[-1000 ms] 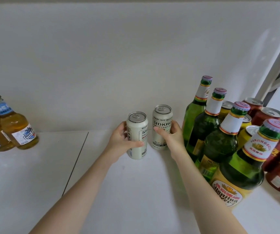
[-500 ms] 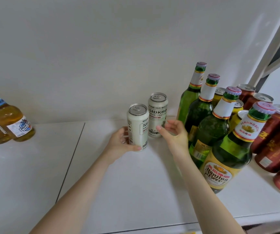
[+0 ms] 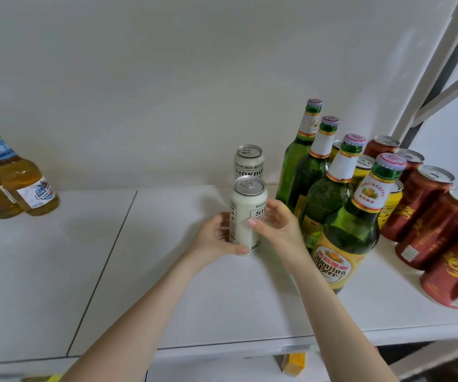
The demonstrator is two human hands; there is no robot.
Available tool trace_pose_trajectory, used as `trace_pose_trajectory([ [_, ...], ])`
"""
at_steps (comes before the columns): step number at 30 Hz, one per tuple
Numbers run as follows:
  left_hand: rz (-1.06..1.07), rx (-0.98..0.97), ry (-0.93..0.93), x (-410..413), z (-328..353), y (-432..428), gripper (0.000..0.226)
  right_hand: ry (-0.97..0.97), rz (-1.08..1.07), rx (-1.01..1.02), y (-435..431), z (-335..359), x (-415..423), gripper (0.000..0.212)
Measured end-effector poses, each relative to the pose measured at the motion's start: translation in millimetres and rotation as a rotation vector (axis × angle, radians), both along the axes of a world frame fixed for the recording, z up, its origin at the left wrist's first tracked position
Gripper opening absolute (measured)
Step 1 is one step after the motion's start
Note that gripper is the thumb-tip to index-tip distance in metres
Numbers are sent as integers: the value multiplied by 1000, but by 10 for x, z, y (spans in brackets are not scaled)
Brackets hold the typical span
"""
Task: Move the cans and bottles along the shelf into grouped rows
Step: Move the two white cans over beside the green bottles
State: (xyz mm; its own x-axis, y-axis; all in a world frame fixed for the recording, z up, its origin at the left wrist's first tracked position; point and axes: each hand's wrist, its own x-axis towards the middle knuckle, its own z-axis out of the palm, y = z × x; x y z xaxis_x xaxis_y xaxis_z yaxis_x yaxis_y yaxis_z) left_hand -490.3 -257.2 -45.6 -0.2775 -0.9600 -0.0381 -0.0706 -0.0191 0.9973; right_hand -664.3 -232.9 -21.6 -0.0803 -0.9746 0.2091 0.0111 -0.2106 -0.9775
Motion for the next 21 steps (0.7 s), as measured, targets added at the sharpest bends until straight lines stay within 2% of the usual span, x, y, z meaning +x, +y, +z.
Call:
trace_pose_trajectory([
  [9,14,-13,23,-181,27,-18,75,-48,-65,-1,-3,-19,1,60],
  [14,57,-21,-10,-170,20,-164,60,-63,-96,14,-168,-38,18,42],
  [21,78,-43,-4,-180,-8,-341,62,-77,-155,30,-374,-76,34,51],
])
